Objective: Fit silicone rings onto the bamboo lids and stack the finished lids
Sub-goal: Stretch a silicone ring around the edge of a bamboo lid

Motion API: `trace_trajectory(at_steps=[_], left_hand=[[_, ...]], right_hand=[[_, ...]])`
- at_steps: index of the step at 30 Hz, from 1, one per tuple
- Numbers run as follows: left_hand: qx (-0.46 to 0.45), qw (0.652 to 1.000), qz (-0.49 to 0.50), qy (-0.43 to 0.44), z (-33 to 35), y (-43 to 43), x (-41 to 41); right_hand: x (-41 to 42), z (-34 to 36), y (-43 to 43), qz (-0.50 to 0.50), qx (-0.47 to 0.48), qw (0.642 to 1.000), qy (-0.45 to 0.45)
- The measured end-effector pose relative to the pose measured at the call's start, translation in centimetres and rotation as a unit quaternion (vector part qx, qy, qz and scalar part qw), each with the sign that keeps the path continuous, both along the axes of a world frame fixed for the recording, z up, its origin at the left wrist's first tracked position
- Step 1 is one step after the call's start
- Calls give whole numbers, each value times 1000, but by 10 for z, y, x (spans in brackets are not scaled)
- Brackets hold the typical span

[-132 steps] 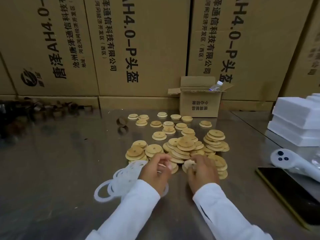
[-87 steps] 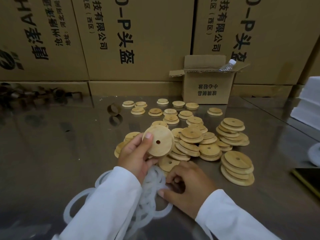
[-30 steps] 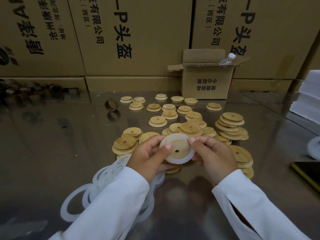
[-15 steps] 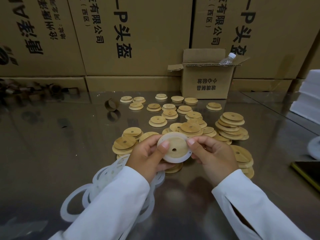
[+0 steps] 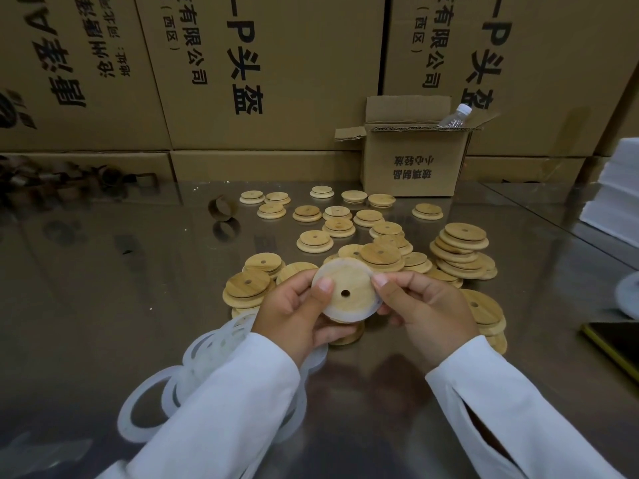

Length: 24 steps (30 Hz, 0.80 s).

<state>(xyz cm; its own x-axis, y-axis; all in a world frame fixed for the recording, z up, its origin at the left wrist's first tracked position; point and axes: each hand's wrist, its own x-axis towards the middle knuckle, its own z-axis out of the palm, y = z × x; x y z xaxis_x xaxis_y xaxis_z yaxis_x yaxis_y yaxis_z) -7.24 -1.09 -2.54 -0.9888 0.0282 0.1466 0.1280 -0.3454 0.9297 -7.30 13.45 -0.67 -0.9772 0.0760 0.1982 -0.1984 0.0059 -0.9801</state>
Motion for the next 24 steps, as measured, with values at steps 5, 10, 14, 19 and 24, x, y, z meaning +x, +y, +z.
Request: trace_trajectory(at_steps=[5,10,14,19,24], left_hand=[[45,999,23,6,4,0,0],[54,999,3,-8,2,0,-1],[-16,999,-28,-5,-5,0,-3],[-92,996,-11,11,-9,0,-5],[-117,992,41,30,-8,-3,-5]], right_hand=[[3,-4,-9,14,-26,1000,2],[2,-8,-11,-34,-20,999,11],[-2,-9,-9,-77,-16,997,-12],[-2,-10,-8,-74,11,997,0],[0,-12,-9,-49,56,996,46]])
